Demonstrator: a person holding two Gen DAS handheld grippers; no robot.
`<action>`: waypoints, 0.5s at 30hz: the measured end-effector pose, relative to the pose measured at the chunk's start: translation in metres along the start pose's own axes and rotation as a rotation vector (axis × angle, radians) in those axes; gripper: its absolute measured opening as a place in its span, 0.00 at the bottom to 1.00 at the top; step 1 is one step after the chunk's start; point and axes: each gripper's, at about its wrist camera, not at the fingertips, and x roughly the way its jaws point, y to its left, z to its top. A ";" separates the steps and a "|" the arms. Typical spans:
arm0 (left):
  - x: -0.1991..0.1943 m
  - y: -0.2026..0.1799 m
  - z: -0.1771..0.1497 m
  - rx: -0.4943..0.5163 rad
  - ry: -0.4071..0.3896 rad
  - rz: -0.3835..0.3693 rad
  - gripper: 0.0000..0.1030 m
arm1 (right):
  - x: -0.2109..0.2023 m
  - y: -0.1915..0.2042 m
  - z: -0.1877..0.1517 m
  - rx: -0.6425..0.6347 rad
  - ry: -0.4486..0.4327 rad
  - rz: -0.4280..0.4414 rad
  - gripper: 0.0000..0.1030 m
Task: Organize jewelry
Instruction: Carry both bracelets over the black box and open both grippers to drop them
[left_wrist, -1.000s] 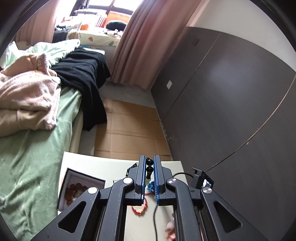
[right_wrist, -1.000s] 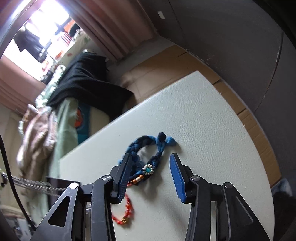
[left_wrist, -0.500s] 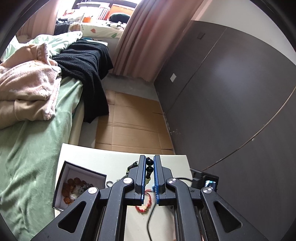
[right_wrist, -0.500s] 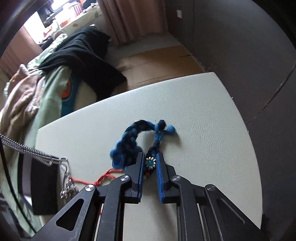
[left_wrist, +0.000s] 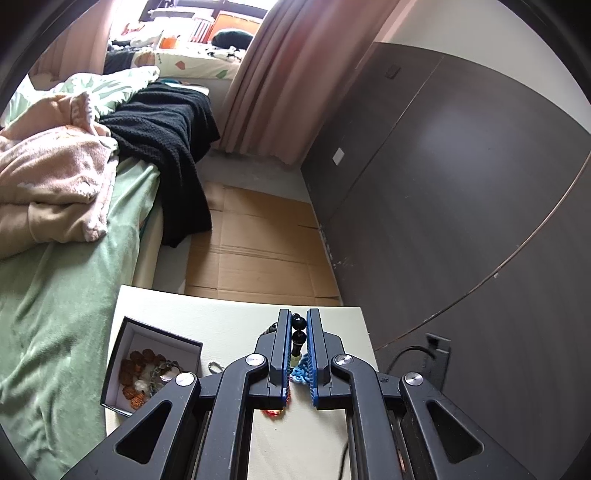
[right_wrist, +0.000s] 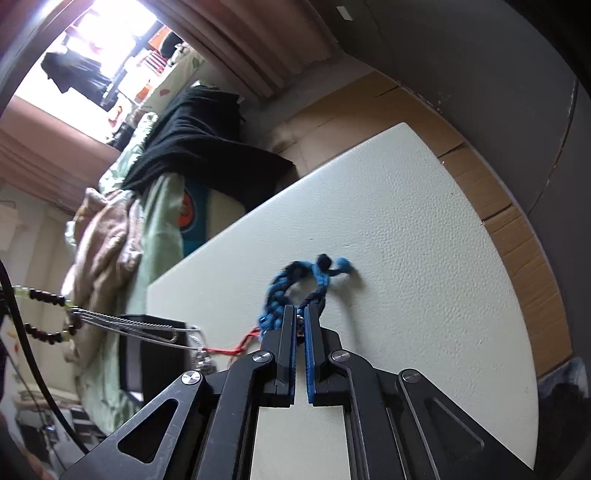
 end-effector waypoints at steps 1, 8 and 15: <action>-0.001 -0.001 0.000 0.003 0.000 -0.002 0.07 | -0.003 0.001 0.002 0.006 -0.003 0.023 0.04; -0.008 -0.003 0.001 -0.003 -0.014 -0.006 0.08 | -0.022 0.006 0.000 0.023 -0.024 0.148 0.04; -0.028 -0.014 0.007 0.020 -0.048 -0.021 0.08 | -0.042 0.030 -0.005 -0.013 -0.067 0.231 0.04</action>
